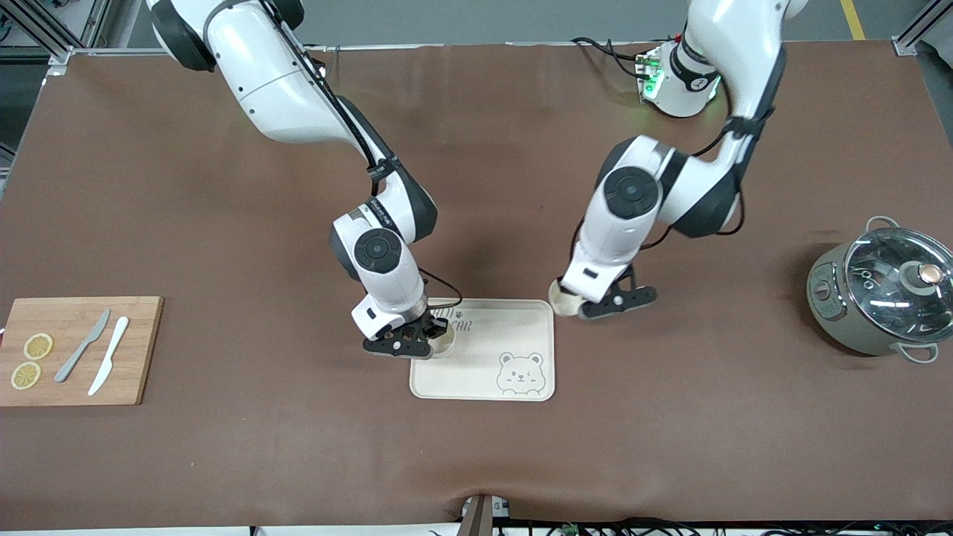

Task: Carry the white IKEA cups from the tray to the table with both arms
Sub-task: 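Carry the cups off the tray, right toward board, left toward pot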

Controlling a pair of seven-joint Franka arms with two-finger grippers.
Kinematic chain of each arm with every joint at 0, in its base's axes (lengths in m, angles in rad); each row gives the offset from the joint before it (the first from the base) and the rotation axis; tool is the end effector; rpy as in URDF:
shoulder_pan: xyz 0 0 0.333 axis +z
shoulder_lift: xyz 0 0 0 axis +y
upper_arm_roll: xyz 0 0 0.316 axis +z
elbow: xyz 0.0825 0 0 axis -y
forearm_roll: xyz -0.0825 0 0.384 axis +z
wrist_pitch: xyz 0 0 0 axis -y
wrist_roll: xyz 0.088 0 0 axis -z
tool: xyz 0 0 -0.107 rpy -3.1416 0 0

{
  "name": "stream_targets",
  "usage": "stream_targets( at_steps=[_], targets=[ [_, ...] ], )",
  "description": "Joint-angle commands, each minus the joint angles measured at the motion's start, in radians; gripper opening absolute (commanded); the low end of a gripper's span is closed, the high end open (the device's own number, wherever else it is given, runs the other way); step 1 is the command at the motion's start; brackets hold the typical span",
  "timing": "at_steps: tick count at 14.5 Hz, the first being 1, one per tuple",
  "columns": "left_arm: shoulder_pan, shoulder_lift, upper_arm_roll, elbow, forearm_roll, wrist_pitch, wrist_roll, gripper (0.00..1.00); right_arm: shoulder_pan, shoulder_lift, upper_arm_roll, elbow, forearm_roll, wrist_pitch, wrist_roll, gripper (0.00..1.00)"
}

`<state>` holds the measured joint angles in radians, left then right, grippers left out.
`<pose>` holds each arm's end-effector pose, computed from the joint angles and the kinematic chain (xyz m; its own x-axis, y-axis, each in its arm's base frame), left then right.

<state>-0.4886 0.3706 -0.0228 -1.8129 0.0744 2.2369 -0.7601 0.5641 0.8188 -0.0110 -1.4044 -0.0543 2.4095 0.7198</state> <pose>0.5655 -0.3136 0.3423 0.9762 0.2040 0.0742 0.2047 -0.9788 -0.0020 0.6363 0.3945 0.2322 0.9764 -0.1304 0.1721 -0.1176 -0.9896 -0.0829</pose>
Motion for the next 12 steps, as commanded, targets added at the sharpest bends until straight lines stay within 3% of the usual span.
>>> stream_targets(
  at_steps=[1,5,8,12],
  targets=[
    [0.059,-0.198,-0.014,-0.230,0.013,0.030,0.083,0.00,-0.030,-0.013,0.013,0.048,-0.002,-0.082,0.000,0.00],
    [0.113,-0.352,-0.014,-0.440,-0.001,0.161,0.151,0.00,-0.062,-0.030,0.016,0.108,0.004,-0.223,-0.066,0.00],
    [0.148,-0.430,-0.011,-0.529,-0.018,0.164,0.232,0.00,-0.143,-0.098,0.017,0.094,0.037,-0.283,-0.268,0.00],
    [0.258,-0.536,-0.012,-0.640,-0.125,0.165,0.473,0.00,-0.268,-0.151,0.014,0.093,0.091,-0.390,-0.540,0.00]
  ],
)
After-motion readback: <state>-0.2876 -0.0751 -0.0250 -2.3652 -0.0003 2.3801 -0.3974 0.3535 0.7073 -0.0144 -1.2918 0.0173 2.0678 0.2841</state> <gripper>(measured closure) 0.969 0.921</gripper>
